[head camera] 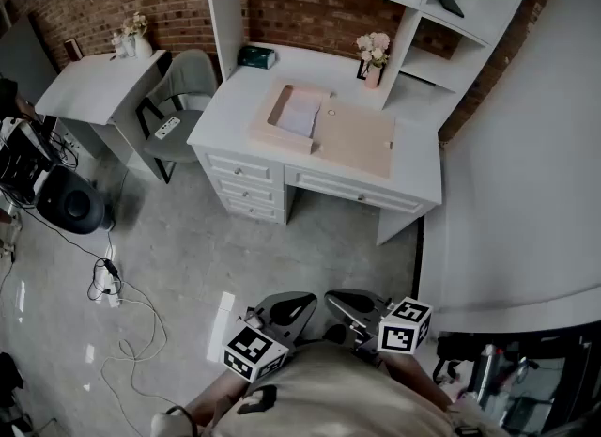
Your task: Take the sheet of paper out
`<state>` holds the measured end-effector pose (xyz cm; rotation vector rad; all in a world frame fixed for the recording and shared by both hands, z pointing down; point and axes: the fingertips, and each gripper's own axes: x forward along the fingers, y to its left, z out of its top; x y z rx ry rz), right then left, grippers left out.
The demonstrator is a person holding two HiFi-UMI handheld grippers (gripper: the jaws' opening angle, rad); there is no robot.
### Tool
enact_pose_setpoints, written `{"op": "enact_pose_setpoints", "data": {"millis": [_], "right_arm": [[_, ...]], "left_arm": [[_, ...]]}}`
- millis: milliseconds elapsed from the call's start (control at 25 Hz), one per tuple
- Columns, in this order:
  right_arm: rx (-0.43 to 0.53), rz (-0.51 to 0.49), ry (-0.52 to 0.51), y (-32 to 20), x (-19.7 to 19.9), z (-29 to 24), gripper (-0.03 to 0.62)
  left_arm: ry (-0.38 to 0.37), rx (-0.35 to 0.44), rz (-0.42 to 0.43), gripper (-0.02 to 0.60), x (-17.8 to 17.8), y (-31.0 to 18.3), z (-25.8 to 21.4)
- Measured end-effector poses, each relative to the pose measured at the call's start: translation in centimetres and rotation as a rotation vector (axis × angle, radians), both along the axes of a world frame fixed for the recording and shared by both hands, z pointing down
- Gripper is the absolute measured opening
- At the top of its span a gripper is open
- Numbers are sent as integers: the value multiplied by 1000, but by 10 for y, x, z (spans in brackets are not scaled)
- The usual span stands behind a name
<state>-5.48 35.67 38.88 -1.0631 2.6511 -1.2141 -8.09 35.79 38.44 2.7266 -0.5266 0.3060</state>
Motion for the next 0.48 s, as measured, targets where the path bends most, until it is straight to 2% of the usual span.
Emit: {"op": "enact_pose_setpoints", "data": {"millis": [280, 480], "right_arm": [[33, 89, -12, 22, 64, -13, 28], [50, 159, -46, 27, 98, -18, 28]], "left_arm": [[-8, 42, 92, 18, 62, 26, -15], [-45, 74, 148, 17, 93, 38, -16]]}}
